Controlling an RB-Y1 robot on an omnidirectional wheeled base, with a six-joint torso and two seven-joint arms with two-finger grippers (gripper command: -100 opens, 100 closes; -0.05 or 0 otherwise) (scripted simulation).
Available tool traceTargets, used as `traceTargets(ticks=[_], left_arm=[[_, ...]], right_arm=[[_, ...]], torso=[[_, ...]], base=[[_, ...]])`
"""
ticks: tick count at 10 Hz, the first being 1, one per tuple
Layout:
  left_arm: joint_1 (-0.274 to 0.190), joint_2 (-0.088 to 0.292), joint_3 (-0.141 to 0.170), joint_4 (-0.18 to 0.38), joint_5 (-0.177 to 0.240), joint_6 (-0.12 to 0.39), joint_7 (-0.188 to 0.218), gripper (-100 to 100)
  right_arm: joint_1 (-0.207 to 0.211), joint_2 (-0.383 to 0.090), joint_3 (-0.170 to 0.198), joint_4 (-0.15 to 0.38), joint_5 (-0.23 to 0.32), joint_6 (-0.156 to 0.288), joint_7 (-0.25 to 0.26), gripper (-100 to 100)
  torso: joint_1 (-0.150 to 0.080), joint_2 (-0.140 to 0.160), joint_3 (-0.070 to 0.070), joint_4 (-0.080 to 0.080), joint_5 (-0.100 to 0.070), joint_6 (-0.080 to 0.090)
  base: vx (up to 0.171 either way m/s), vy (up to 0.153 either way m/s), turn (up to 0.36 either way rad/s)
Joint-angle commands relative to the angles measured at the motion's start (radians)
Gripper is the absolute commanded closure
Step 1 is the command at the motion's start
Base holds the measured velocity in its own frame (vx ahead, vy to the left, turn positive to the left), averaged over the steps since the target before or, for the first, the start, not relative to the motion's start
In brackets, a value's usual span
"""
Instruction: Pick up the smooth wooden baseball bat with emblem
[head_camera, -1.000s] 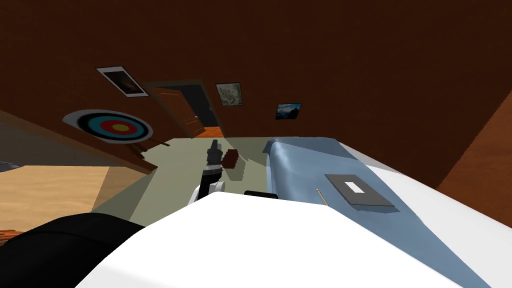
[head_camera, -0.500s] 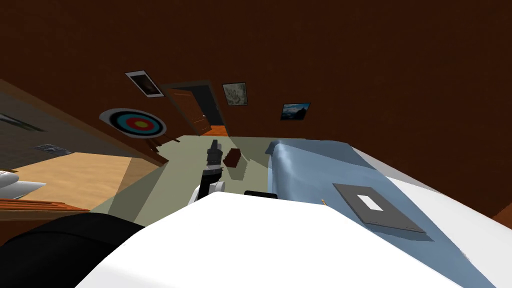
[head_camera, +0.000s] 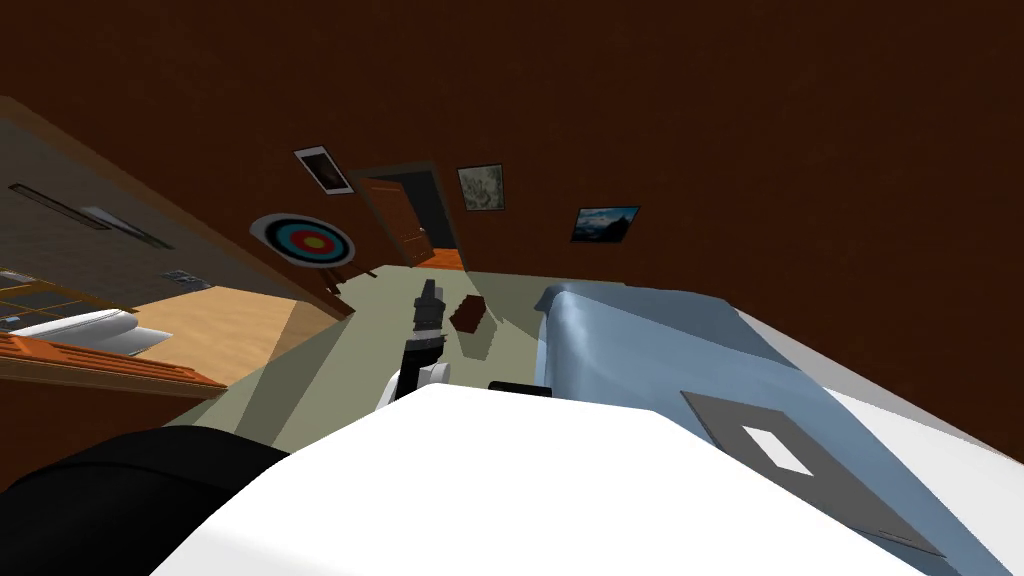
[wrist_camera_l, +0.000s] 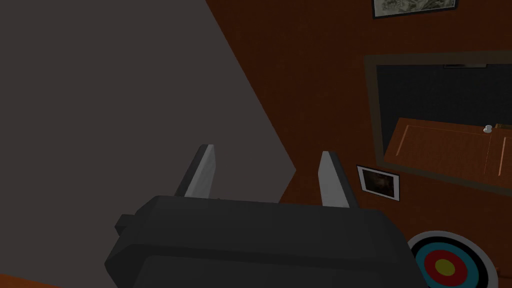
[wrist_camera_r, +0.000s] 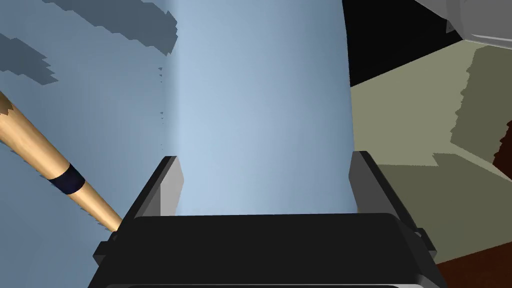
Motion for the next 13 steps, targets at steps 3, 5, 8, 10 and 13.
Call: traceTargets(ticks=[3, 5, 8, 10, 13], left_arm=[[0.0, 0.0, 0.0, 0.0, 0.0, 0.0, 0.0, 0], [0.0, 0.0, 0.0, 0.0, 0.0, 0.0, 0.0, 0], [0.0, 0.0, 0.0, 0.0, 0.0, 0.0, 0.0, 0], [0.0, 0.0, 0.0, 0.0, 0.0, 0.0, 0.0, 0], [0.0, 0.0, 0.0, 0.0, 0.0, 0.0, 0.0, 0]], right_arm=[[-0.019, -0.008, 0.092, 0.11, 0.018, 0.051, 0.029, -100], [-0.056, 0.028, 0.125, 0.144, 0.025, 0.063, 0.038, -100], [-0.061, 0.026, 0.127, 0.143, 0.022, 0.062, 0.037, 0], [-0.073, 0.073, 0.128, 0.182, 0.033, 0.064, 0.038, -100], [-0.091, 0.143, 0.13, 0.241, 0.048, 0.068, 0.04, -100]], torso=[[-0.004, -0.001, 0.0, 0.0, -0.001, 0.0], [-0.007, -0.002, -0.001, 0.0, -0.002, 0.0], [0.004, 0.0, 0.0, 0.0, 0.0, 0.001], [0.007, 0.002, 0.001, 0.001, 0.001, 0.001], [0.006, 0.004, 0.002, 0.001, 0.001, 0.001]], base=[[0.068, -0.175, 0.227], [0.077, -0.185, 0.135], [0.026, -0.058, 0.042], [-0.01, -0.023, 0.052], [-0.018, -0.033, 0.044]])
